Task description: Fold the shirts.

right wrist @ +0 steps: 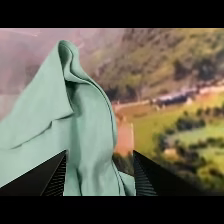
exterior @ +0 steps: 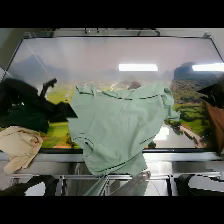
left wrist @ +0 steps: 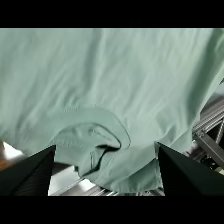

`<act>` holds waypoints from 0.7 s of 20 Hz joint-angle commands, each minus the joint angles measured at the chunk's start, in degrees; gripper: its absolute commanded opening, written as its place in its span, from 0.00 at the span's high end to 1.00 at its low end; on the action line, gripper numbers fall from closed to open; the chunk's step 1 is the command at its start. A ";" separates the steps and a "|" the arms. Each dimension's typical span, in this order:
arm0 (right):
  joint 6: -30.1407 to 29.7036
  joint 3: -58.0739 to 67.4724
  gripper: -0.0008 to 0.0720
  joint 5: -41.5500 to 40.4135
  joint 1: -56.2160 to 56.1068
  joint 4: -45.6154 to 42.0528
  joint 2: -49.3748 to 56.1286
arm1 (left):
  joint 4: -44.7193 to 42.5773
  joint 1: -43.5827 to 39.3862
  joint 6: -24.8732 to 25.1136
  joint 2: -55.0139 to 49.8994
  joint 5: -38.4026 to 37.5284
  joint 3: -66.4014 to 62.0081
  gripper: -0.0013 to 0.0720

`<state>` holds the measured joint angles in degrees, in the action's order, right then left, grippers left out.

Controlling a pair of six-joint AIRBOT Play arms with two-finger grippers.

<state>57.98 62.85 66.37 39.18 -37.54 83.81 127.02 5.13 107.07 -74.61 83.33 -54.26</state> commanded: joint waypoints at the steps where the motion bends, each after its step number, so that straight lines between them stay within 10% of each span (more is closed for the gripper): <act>1: 0.79 0.09 0.35 0.52 0.61 -2.51 2.21 | 0.15 3.23 -2.12 8.68 -6.38 19.12 0.02; 14: 0.76 0.09 0.35 2.40 0.61 -2.36 2.99 | 3.50 -3.63 -5.11 -1.62 -24.26 19.52 0.04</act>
<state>58.74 62.92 67.68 39.77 -39.90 86.76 131.07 4.27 101.93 -70.87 64.25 -31.18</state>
